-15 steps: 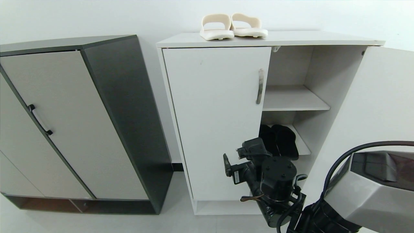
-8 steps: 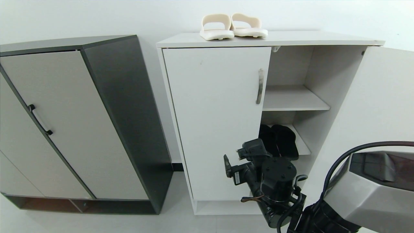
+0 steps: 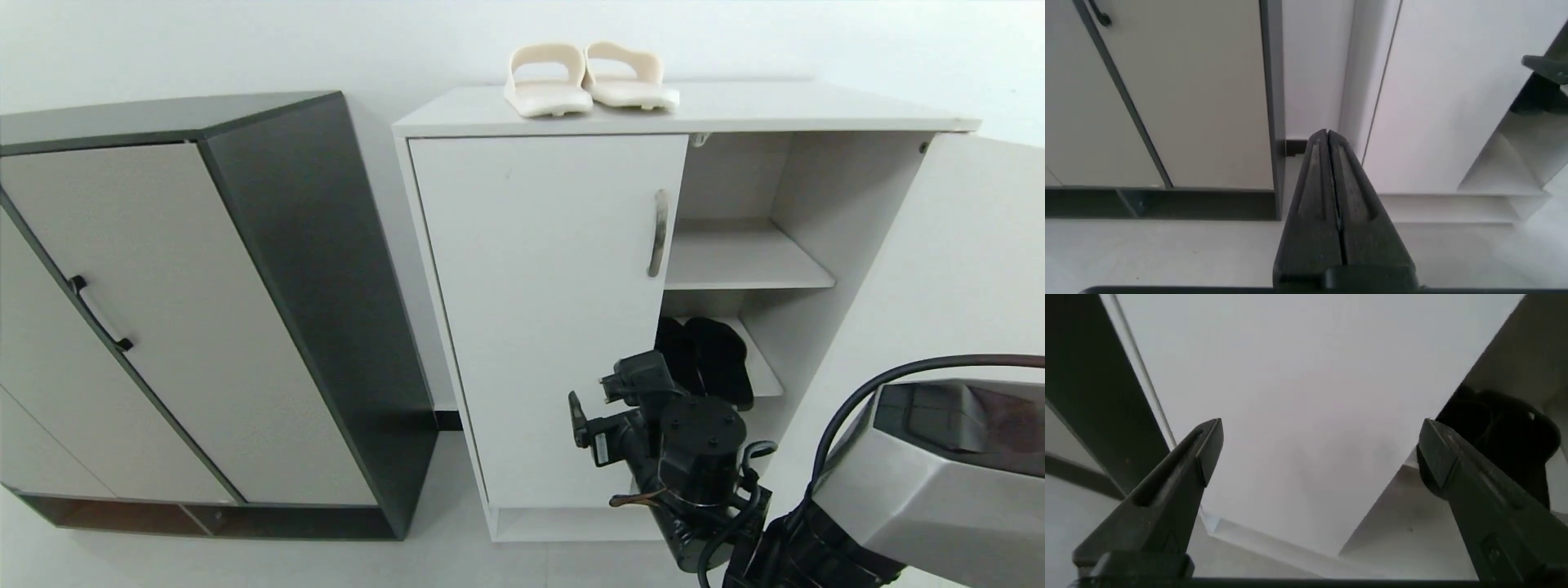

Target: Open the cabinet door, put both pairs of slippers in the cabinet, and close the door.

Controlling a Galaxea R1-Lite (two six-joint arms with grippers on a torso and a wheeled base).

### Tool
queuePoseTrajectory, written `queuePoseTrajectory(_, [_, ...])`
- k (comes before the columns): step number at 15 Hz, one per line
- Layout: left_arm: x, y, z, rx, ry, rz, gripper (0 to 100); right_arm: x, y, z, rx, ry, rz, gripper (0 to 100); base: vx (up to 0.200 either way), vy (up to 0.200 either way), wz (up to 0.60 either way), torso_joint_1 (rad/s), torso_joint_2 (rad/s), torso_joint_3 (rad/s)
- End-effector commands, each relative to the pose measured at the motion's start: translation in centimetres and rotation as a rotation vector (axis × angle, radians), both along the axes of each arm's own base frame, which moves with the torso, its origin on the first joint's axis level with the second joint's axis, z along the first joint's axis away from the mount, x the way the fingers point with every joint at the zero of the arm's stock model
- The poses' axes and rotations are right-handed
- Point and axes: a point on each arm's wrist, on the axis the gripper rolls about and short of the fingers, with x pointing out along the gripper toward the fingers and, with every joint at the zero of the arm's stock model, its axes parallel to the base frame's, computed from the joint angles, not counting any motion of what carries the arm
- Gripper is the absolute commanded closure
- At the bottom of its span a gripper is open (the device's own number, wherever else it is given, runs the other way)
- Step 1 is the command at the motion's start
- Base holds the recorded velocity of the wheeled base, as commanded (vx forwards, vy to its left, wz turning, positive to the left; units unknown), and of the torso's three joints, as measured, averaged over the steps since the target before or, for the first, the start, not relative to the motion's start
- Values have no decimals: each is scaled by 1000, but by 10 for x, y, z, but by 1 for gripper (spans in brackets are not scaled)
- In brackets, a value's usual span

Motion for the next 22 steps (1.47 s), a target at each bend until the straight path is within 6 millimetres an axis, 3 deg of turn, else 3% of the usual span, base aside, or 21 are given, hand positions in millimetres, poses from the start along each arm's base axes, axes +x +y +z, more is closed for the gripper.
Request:
queuePoseTrajectory(1, [0, 0, 0, -1, -2, 0, 100, -1, 1, 0, 1, -1, 4, 0, 0, 0, 0, 46, -569, -364])
queuePoseTrajectory(9, [0, 0, 0, 0, -2, 0, 100, 0, 2, -5, -12, 10, 4, 0, 0, 0, 0, 113, -480, -343])
queuePoseTrajectory(22, [0, 0, 0, 0, -2, 0, 100, 0, 1, -5, -13, 11, 2, 0, 0, 0, 0, 193, -506, -315])
